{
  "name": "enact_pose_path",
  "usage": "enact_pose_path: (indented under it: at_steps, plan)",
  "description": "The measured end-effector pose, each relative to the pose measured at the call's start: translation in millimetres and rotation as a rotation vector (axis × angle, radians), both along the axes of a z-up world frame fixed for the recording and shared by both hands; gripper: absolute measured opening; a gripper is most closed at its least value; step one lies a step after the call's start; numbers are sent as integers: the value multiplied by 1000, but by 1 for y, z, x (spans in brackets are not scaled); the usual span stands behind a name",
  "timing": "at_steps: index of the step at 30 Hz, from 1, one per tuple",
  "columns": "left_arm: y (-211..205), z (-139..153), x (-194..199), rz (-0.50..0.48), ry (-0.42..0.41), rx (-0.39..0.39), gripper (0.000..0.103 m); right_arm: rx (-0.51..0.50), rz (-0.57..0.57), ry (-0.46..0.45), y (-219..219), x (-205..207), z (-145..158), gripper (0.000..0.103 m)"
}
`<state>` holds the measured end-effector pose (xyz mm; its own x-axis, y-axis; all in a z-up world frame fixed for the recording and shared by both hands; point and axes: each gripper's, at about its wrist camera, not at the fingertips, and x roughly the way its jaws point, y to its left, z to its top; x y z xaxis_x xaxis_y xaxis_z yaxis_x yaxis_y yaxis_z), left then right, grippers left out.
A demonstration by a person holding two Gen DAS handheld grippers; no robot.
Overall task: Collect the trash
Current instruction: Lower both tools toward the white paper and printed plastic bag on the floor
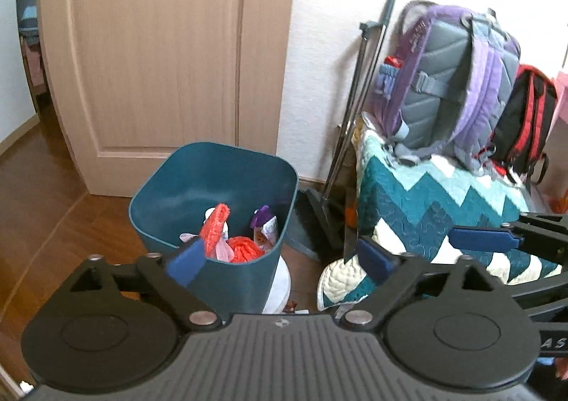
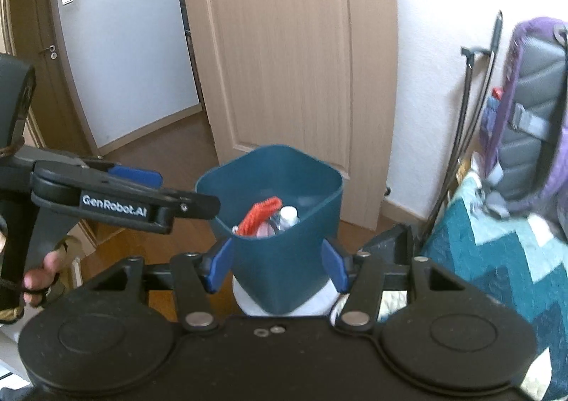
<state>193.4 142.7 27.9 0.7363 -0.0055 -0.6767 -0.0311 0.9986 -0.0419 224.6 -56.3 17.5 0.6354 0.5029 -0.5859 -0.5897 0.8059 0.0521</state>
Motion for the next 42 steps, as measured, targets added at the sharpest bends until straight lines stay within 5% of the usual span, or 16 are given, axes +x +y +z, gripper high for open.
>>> enact_pose_path:
  at_steps: [7, 23, 28, 35, 42]
  plan:
    - [-23, -54, 15, -59, 90, -3, 103, -19, -51, 103, -44, 4, -56, 55]
    - [-48, -252, 90, -224, 376, 88, 103, -158, -101, 312, -71, 82, -242, 55]
    - [-52, -311, 100, -305, 394, 127, 103, -247, -45, 329, -57, 118, -299, 55]
    - [-39, -396, 113, -262, 503, 83, 103, -371, 85, 321, -28, 150, -369, 55]
    - [-34, -459, 117, -270, 515, 128, 102, -493, 238, 252, 5, 165, -424, 55]
